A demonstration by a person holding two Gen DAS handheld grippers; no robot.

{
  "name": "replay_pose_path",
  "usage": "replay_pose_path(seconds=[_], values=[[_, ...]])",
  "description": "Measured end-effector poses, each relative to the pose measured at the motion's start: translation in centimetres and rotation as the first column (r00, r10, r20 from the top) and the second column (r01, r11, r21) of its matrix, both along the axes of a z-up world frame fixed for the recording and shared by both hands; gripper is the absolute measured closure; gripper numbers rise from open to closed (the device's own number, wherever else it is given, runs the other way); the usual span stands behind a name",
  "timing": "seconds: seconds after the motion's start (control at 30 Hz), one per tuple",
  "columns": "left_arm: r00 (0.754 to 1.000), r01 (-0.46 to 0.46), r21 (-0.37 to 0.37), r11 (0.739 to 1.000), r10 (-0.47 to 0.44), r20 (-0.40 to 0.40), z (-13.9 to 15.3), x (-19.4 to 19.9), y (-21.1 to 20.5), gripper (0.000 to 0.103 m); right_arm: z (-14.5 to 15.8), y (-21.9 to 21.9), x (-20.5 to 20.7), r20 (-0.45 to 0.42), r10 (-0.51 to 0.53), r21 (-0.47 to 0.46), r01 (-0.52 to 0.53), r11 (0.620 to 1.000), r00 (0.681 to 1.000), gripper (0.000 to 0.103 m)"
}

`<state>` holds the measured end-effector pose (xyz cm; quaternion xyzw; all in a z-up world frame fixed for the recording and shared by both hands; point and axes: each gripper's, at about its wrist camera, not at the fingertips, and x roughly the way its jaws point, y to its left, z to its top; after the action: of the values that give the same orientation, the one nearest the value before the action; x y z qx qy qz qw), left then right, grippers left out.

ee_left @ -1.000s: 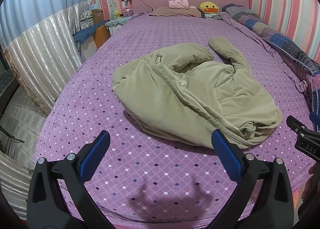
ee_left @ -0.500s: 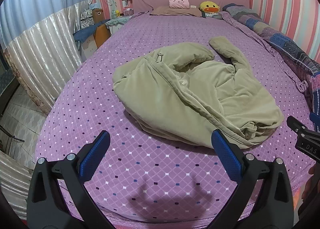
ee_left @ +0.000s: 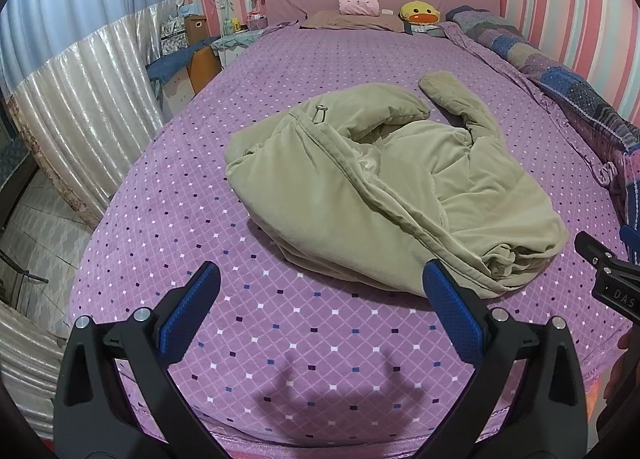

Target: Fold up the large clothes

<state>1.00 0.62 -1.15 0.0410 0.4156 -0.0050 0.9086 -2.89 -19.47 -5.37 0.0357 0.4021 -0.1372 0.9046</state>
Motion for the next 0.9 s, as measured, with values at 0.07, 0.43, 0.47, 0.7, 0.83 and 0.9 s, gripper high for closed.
replay_pose_path(seconds=[0.07, 0.43, 0.47, 0.7, 0.83, 0.9], values=[[1.000, 0.001, 0.001, 1.000, -0.001, -0.001, 0.0, 0.0, 0.0, 0.003, 0.0, 0.0, 0.0, -0.002, 0.000, 0.001, 0.000, 1.000, 1.000, 0.002], [1.000, -0.003, 0.003, 1.000, 0.003, -0.007, -0.1, 0.2, 0.1, 0.003, 0.2, -0.1, 0.3, -0.004, 0.003, 0.000, -0.003, 1.000, 1.000, 0.002], [1.000, -0.005, 0.002, 1.000, 0.005, -0.009, -0.1, 0.2, 0.1, 0.003, 0.2, -0.1, 0.3, -0.004, 0.003, 0.000, -0.003, 1.000, 1.000, 0.002], [1.000, -0.015, -0.001, 1.000, 0.015, -0.011, -0.3, 0.6, 0.2, 0.003, -0.1, -0.3, 0.5, -0.008, -0.005, 0.004, 0.005, 1.000, 1.000, 0.002], [1.000, -0.017, -0.016, 1.000, 0.016, -0.021, -0.5, 0.9, 0.4, 0.003, -0.1, -0.4, 0.5, -0.008, -0.008, 0.003, 0.008, 1.000, 1.000, 0.002], [0.999, -0.022, -0.023, 0.999, 0.021, -0.033, -0.8, 1.1, 0.6, 0.003, -0.1, -0.5, 0.6, -0.008, -0.012, 0.004, 0.012, 1.000, 1.000, 0.002]])
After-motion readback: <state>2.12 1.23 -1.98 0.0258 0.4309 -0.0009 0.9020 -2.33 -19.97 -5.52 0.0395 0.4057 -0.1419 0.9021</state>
